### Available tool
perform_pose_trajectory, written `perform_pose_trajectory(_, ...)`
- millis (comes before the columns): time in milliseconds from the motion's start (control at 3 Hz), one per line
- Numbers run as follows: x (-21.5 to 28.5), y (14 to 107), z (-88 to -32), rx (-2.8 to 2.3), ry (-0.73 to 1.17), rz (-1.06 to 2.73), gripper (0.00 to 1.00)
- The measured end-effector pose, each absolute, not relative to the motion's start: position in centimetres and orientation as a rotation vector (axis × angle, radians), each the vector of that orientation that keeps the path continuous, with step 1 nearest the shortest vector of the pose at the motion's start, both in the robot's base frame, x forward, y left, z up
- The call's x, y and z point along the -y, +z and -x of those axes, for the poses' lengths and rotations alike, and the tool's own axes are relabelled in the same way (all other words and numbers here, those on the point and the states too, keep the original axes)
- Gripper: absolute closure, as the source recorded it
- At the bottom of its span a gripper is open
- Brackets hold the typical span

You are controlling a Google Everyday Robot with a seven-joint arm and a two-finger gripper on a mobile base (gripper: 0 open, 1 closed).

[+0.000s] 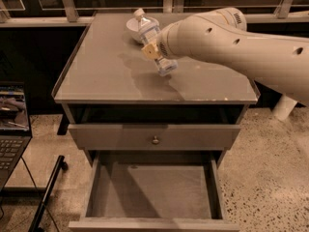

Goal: Pick blue plastic bottle from middle drawer and place on counter

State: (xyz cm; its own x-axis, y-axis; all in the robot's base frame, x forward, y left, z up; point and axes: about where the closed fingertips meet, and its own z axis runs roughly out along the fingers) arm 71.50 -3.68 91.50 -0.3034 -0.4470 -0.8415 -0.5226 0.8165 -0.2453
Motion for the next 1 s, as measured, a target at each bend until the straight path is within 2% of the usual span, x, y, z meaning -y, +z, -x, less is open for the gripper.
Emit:
perform_pose_trajectory(333,3.68,91.5,-71.5,-1.944,0.09,0.725,0.13)
perform_pose_trajectory(667,3.67,91.5,-71.5,-1.944,0.09,0.725,0.0)
perform_pose_trajectory(1000,3.67,91.5,-71.5,-1.944,0.09,0.725,0.0)
